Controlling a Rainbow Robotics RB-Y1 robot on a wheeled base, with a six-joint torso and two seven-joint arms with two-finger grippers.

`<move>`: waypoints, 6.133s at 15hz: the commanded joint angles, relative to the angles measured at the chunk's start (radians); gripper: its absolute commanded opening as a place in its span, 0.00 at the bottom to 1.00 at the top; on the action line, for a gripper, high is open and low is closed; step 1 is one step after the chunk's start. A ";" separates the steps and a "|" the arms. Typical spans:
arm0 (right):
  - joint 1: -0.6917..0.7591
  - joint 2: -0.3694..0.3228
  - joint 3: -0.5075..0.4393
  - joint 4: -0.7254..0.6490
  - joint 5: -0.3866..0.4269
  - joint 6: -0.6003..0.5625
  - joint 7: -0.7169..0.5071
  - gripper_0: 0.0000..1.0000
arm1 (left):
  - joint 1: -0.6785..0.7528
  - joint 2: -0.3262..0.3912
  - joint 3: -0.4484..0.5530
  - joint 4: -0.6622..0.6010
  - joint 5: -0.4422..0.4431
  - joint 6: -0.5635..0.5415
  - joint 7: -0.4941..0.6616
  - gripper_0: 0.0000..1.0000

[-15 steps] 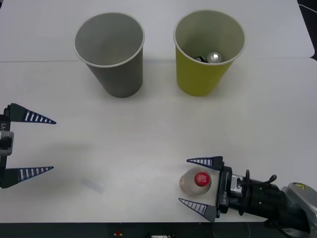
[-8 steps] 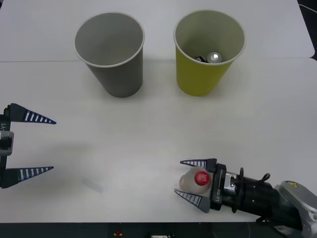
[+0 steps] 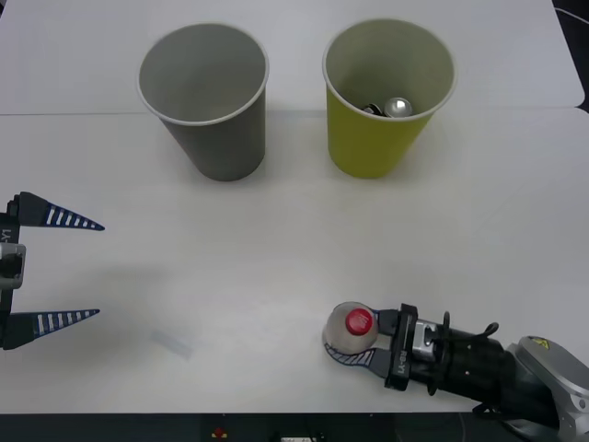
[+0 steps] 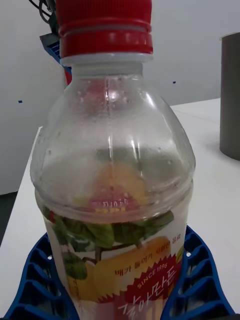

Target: Put the can into the green bin and the plastic bottle into the gray bin

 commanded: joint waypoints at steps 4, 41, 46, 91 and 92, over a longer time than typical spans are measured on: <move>0.022 -0.025 -0.048 -0.118 0.098 0.053 -0.149 0.00 | 0.000 0.000 0.000 0.000 0.000 0.000 0.000 1.00; -0.391 -0.034 -0.448 -1.190 1.147 -0.358 -1.947 0.00 | 0.000 0.000 0.000 0.000 0.000 0.000 0.000 1.00; -0.623 -0.020 -0.309 -1.107 1.225 -0.358 -2.106 0.00 | 0.000 0.000 0.000 0.000 0.000 0.000 0.000 1.00; -1.471 0.317 -0.065 0.350 1.408 0.147 -1.988 1.00 | 0.000 0.000 0.000 0.000 0.000 0.000 0.000 1.00; -1.471 0.316 -0.065 0.350 1.409 0.147 -1.986 1.00 | 0.000 0.000 0.000 0.000 0.000 0.000 0.000 1.00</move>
